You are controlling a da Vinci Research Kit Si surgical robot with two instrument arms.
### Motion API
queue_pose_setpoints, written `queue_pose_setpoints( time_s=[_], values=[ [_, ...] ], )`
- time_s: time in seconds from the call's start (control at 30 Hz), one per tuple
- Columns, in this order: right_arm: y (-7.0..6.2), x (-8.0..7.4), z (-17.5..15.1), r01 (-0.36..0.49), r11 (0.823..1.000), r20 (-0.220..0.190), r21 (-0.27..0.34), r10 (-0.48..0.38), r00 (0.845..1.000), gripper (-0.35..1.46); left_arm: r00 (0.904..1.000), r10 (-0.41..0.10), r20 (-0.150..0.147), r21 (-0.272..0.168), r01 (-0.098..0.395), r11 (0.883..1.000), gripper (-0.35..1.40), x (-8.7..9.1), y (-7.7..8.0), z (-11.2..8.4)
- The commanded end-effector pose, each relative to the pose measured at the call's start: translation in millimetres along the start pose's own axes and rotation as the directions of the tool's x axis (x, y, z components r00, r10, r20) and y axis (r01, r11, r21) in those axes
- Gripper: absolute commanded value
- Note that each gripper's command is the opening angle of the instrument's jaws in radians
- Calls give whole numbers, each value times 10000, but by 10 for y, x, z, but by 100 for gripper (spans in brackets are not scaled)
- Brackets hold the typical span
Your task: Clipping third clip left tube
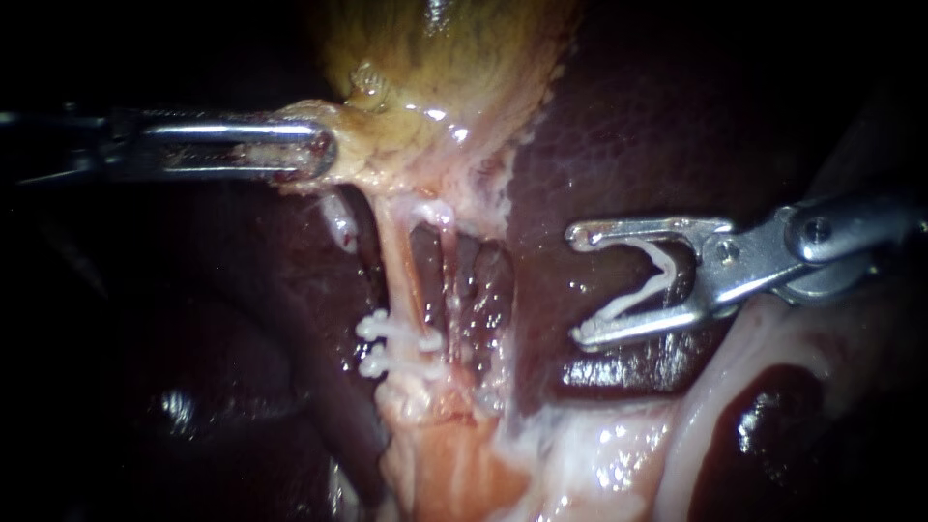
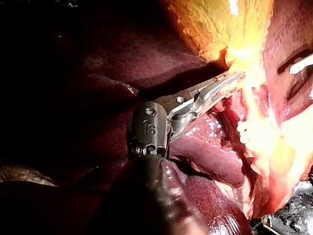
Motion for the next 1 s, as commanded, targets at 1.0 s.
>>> queue_pose_setpoints(
  time_s=[1.0],
  values=[
    [-1, 2, 1, -8, 10000, -2, -1, 8, 10000, 49, 9999, -117, 79, -88, 117, 9999, -35, 10, 4, -10]
  ],
)
